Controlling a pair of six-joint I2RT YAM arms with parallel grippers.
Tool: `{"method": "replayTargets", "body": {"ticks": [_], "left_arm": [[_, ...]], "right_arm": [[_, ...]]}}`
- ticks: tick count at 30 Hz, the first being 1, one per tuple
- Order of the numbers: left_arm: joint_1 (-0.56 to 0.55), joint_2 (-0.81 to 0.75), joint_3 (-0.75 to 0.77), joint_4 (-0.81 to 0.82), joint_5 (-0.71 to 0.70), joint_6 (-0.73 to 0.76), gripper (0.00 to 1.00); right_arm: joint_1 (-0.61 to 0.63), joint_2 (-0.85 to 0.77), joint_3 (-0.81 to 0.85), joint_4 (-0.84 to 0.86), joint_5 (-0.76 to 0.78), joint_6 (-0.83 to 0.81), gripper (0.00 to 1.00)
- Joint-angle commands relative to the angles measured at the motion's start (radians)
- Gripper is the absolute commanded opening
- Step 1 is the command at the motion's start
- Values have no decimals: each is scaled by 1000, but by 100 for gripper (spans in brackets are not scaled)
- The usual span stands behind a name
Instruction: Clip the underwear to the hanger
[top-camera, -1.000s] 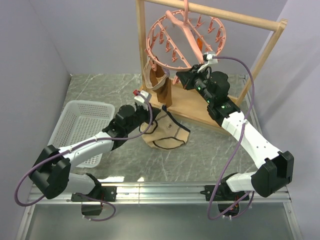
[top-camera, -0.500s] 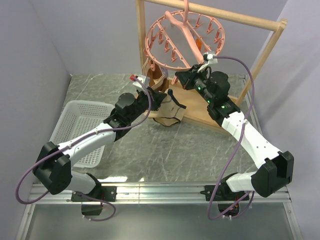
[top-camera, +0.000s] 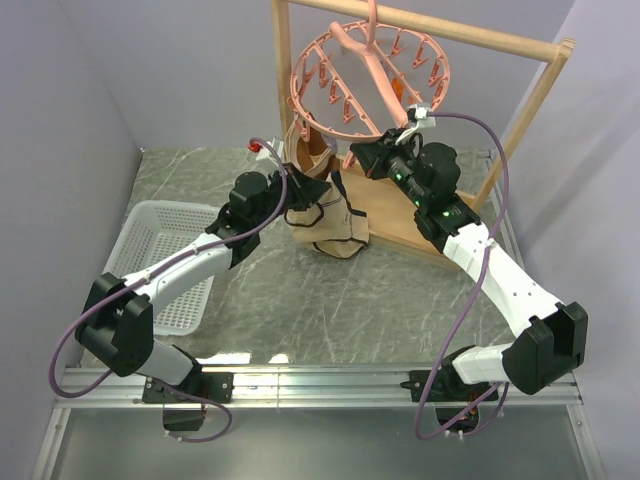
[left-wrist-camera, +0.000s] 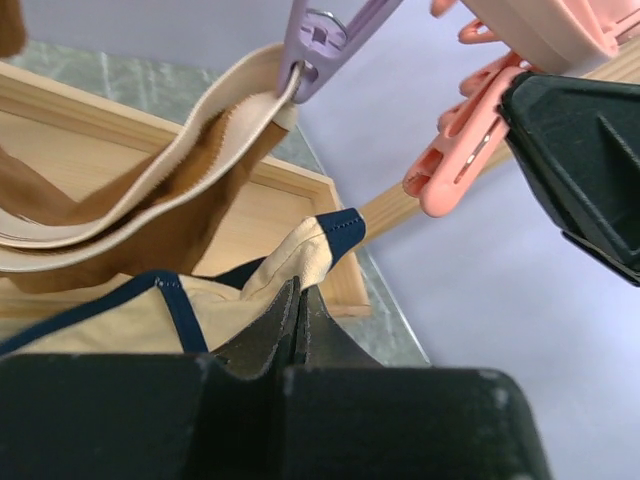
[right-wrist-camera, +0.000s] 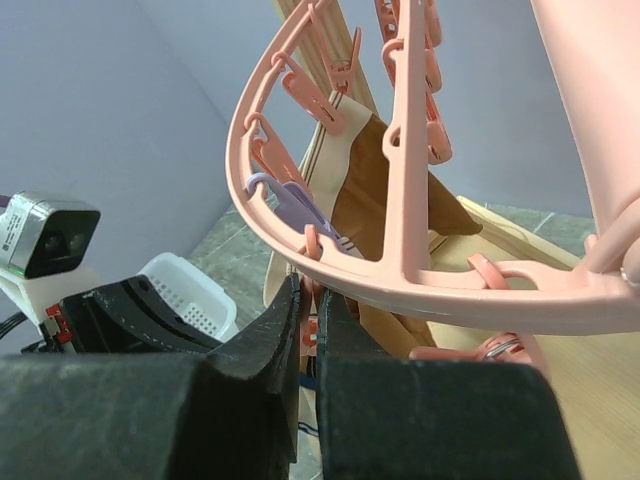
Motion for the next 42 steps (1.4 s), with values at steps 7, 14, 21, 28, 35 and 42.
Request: {"method": "replayTargets", "body": {"ticks": [7, 14, 21, 28, 35, 42], "left_arm": [[0, 7, 49, 81, 57, -90, 0], [0, 35, 72, 103, 57, -101, 0], [-3, 64, 97, 127, 50, -110, 0], [-11, 73, 105, 152, 57, -118, 0], [-13, 66, 92, 163, 75, -122, 0], [-13, 37, 66, 158, 87, -132, 0]], "right_arm": [[-9, -30, -13, 76, -14, 19, 0], [-9, -30, -10, 71, -16, 25, 0], [-7, -29, -10, 65, -14, 37, 0], [-9, -20, -2, 62, -1, 42, 0], [-10, -7, 2, 57, 16, 38, 0], [-19, -9, 2, 60, 16, 8, 0]]}}
